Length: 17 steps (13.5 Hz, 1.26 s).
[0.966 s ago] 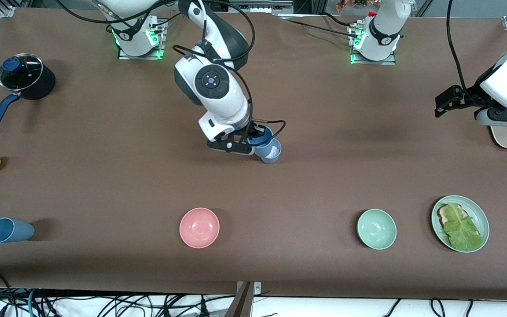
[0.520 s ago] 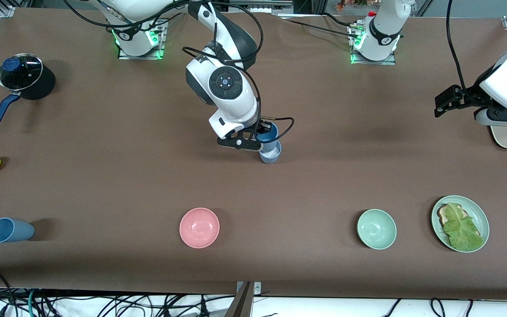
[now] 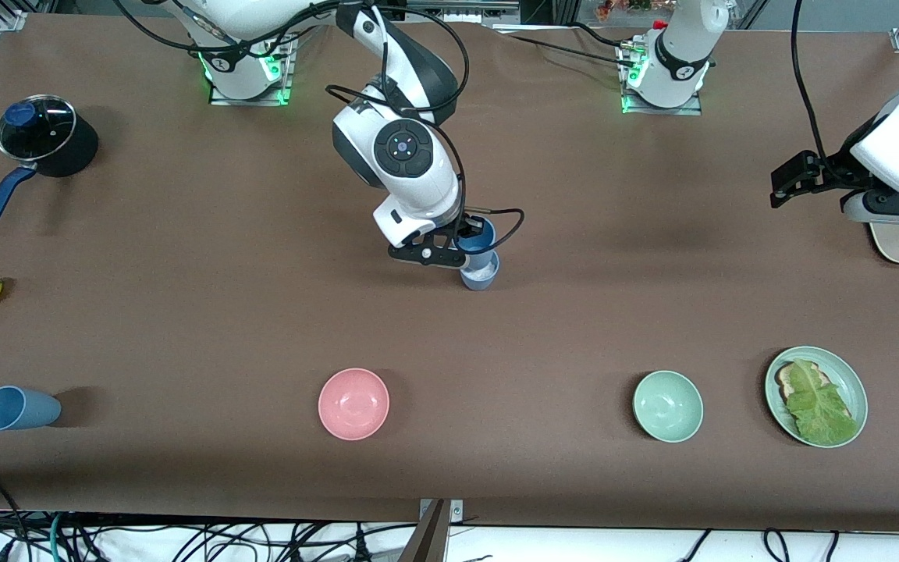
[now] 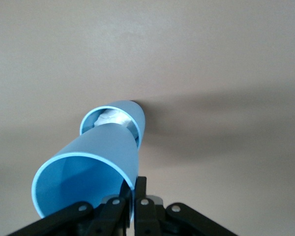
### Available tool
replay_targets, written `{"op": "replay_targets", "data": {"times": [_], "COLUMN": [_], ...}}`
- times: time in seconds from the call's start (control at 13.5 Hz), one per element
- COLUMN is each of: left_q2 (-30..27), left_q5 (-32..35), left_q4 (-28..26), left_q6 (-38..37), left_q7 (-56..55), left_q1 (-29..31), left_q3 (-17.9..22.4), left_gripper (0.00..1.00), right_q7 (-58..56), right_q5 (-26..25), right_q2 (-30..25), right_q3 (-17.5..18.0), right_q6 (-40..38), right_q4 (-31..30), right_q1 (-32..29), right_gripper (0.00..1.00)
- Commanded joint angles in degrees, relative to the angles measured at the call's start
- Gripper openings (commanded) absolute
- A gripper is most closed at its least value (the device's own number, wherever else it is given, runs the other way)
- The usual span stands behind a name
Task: Stack blue cups with both arms
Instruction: 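Lower the cup into the placed cup and open the right gripper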
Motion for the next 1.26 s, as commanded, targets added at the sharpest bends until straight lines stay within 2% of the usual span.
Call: {"op": "replay_targets", "data": {"times": [0.0, 1.11, 1.19], "left_q2": [0.6, 0.8, 0.8], "left_q5": [0.7, 0.7, 0.5], "left_q4": [1.8, 1.8, 1.8], "left_q6": [-1.4, -1.3, -1.2], "left_q7": [0.6, 0.6, 0.5], "left_q1": [-0.2, 0.2, 0.3], "left_q3": [-0.1, 0.1, 0.1], "left_gripper": [1.00, 1.00, 1.00], "right_q7": [0.6, 0.2, 0.3], "right_q5": [-0.2, -1.8, -1.8], "right_q2": [2.4, 5.5, 5.6], "right_q3": [-0.1, -0.1, -0.1], "right_q6": [-0.6, -0.4, -0.2], "right_q4": [4.5, 5.3, 5.3], "right_q1": [0.5, 0.6, 0.6], "right_gripper": [0.00, 0.00, 0.11]}}
